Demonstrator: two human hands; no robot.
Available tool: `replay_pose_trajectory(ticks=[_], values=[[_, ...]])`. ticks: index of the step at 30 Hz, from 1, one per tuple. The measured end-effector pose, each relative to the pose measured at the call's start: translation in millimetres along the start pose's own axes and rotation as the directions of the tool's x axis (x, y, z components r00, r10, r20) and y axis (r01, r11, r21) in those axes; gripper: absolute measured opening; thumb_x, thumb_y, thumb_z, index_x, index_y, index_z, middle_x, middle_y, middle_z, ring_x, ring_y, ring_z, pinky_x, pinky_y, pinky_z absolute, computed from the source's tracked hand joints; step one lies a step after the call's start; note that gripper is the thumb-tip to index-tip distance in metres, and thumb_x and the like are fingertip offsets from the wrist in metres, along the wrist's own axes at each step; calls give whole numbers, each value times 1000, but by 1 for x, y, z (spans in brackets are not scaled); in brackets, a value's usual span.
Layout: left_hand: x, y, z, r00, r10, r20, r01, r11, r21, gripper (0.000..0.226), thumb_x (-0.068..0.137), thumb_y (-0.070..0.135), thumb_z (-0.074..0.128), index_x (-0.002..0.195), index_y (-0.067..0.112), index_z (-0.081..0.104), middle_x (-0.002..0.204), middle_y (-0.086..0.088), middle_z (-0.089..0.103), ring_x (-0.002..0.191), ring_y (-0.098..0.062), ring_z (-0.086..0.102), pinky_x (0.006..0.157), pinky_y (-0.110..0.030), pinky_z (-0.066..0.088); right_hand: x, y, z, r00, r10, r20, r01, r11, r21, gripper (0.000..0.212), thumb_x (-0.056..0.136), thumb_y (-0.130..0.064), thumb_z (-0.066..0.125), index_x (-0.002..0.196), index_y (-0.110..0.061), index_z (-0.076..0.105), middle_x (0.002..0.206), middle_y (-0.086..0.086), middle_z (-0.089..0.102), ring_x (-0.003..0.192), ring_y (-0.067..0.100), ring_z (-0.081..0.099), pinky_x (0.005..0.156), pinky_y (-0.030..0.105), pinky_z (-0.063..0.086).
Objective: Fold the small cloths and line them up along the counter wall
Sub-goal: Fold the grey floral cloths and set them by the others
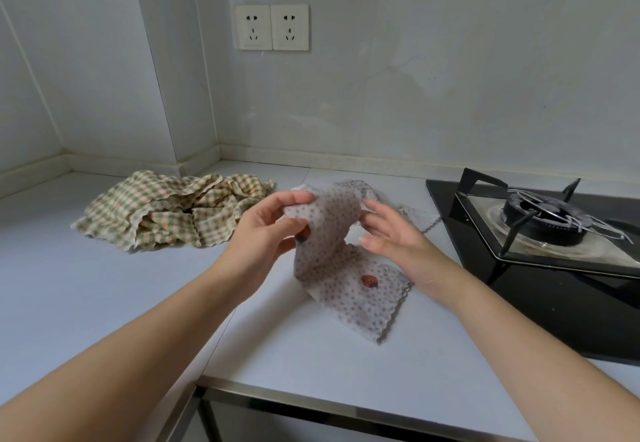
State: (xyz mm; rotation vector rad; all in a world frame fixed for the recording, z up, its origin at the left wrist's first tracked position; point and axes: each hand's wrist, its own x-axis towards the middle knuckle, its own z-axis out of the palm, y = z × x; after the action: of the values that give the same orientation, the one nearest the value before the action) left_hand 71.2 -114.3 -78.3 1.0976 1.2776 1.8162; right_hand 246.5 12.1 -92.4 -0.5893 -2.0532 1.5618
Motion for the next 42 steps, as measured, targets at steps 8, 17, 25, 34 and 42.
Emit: replay_pose_trajectory(ticks=[8,17,25,34,42], values=[[21,4,-15,992,-125,16,125,972,-200,32,85,-11,43,95,13,62,86,-6,62,74,-18,55,60,-24,51,45,-11,6,991,98,89,-100,995,26,58,79,-37,67,132,-18,51,133,-1,58,122,11,52,109,37,34],[70,53,-1,999,28,15,-29,999,44,25,90,-7,49,85,14,62,66,7,62,53,-5,50,52,-16,42,80,-67,-11,993,-49,-112,84,942,325,10,92,-7,56,88,-13,64,75,-5,72,73,8,65,70,22,51],[57,94,27,947,321,25,-319,922,218,47,88,-15,51,116,23,50,54,9,58,54,-7,54,59,-20,47,48,-112,-33,955,-217,-201,259,943,209,24,88,11,51,92,-12,57,89,4,65,81,15,62,81,31,48],[-74,1,-10,844,182,504,-498,616,610,12,90,19,63,99,12,67,93,9,71,87,-5,67,79,-23,53,-80,-9,4,983,-126,136,170,907,-384,40,84,6,65,91,-33,68,107,-17,68,105,-10,58,96,15,42],[-104,-24,-22,663,-57,746,-737,122,665,71,92,54,44,151,24,19,159,4,16,145,-5,12,116,-16,12,-119,16,14,894,-347,282,445,629,-637,45,76,-14,59,117,-31,66,130,-16,58,125,-6,47,107,22,35]])
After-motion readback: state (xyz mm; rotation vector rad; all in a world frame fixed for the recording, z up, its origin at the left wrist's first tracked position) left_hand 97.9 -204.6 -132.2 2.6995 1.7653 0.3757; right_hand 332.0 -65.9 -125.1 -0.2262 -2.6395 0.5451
